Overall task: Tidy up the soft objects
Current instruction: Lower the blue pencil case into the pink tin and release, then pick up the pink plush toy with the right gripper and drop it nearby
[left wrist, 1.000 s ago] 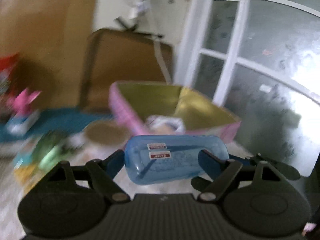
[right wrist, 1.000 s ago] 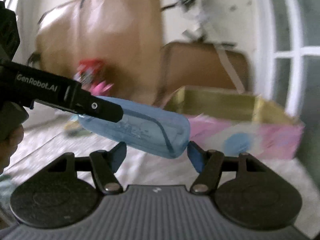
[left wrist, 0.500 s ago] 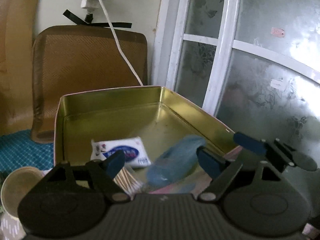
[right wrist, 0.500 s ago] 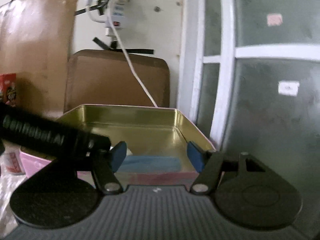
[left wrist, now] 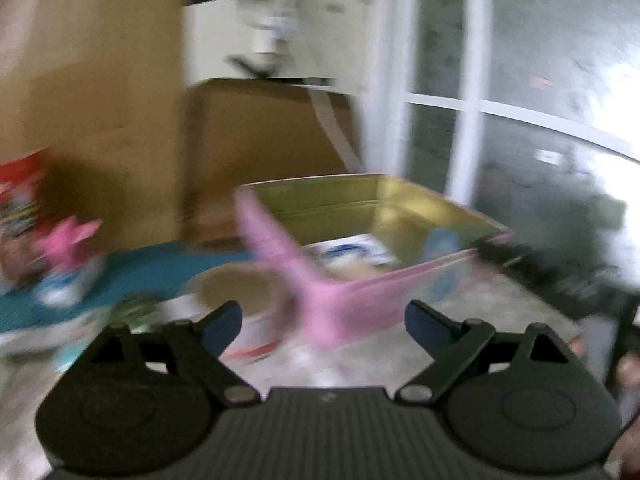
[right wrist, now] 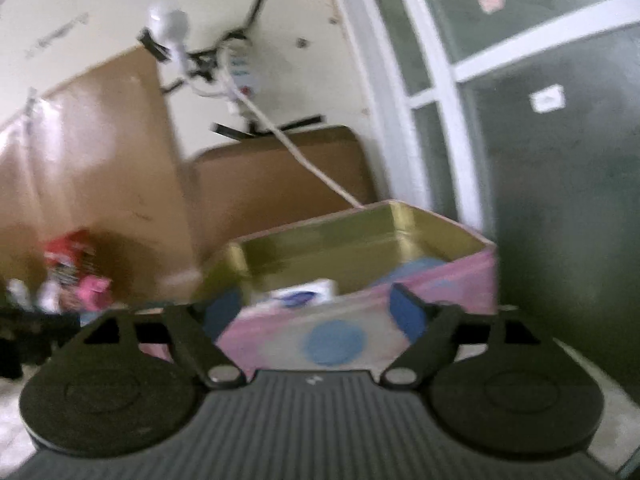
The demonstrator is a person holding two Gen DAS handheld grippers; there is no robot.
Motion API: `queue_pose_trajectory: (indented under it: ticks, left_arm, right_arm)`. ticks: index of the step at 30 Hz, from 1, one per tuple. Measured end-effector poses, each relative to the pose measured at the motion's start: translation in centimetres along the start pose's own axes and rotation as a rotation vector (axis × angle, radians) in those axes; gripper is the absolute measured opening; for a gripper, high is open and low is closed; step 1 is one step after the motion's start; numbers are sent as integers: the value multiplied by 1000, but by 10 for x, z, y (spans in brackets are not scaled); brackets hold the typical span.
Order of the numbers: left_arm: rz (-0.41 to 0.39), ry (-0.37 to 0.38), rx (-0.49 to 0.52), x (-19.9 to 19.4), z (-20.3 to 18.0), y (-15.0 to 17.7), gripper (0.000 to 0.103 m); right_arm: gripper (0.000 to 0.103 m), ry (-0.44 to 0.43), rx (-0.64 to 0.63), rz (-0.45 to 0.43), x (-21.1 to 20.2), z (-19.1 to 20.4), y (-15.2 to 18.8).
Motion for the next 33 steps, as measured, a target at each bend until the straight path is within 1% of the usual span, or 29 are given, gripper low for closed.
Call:
queue_pose_trajectory:
  ticks: [2,3,5,7,8,9,10,11,12,13,15,17,19,22,24,25,26,27,29,31,33]
  left_arm:
    - [13,-98,-33,-14,45,15,93]
    - [29,-165,-50,-20,74,26,93]
    - [68,-279,-67,-27,123,49,93]
    - [96,-357,-77,-33,160,69,93]
    - [122,-403,-91,-33,179,83,93]
    - [144,-433,-114,-34,194,94,93]
    - [155,-447,-135,-33,201,101,91]
    - [176,-440,-167,-31,207,108,88]
    - [162,-419,-189,-31,209,106,87]
    - [132,-418,-193,-34,210,103,89]
    - [108,-412,-193,-33,207,99,89]
    - [91,-392,-208,-34,206,97,89]
    - [67,-380,-234,-37,208,98,89]
    - [33,-376,-249,-42,208,96,89]
    - [13,-374,-254,-46,209,96,89]
    - [7,-373,-256,-47,209,95,89]
    - [2,-372,-258,-47,209,95,89]
    - [-4,-370,-262,-47,209,94,89]
    - [-13,-366,-268,-49,210,93,88]
    - [-30,-367,-279,-50,213,92,88]
    - [-60,-365,-302,-54,217,90,89]
  right_arm:
    - [98,-63,-21,-25,-6,30,-7]
    - [101,-104,-27,-35,-8,47,-10]
    - [103,-213,-30,-23,-9,87,-11]
    - [103,-308,-28,34,-3,127,-2]
    - [103,-340,-36,71,6,146,4]
    - [103,-369,-52,110,17,166,13]
    - [98,-395,-78,148,32,187,22]
    - [96,-405,-108,180,47,205,32]
    - [90,-408,-135,212,63,223,41]
    - [85,-412,-159,253,85,240,49]
    - [81,-403,-190,320,127,267,61]
    - [80,-357,-210,371,174,287,69]
    - [81,-315,-196,420,219,302,75]
    - [81,-282,-131,483,265,315,84]
    - [82,-274,-79,525,287,322,92]
    - [80,-267,-76,536,296,325,94]
    - [75,-255,-95,544,301,327,97]
    - [46,-248,-117,559,303,330,100]
    - [44,-259,-107,579,299,332,100]
    - [44,-296,-110,548,282,334,89]
    - [44,-331,-150,500,255,334,75]
Point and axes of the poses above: each gripper's, at about its wrist camera, not at the fingertips, and x roughly the way its jaws point, z to its left, y to its underside, the point moved 10 cm from there along x, roughly the way its jaws point, and after that the axes turned 3 degrees about x, right-handed, at the moved point
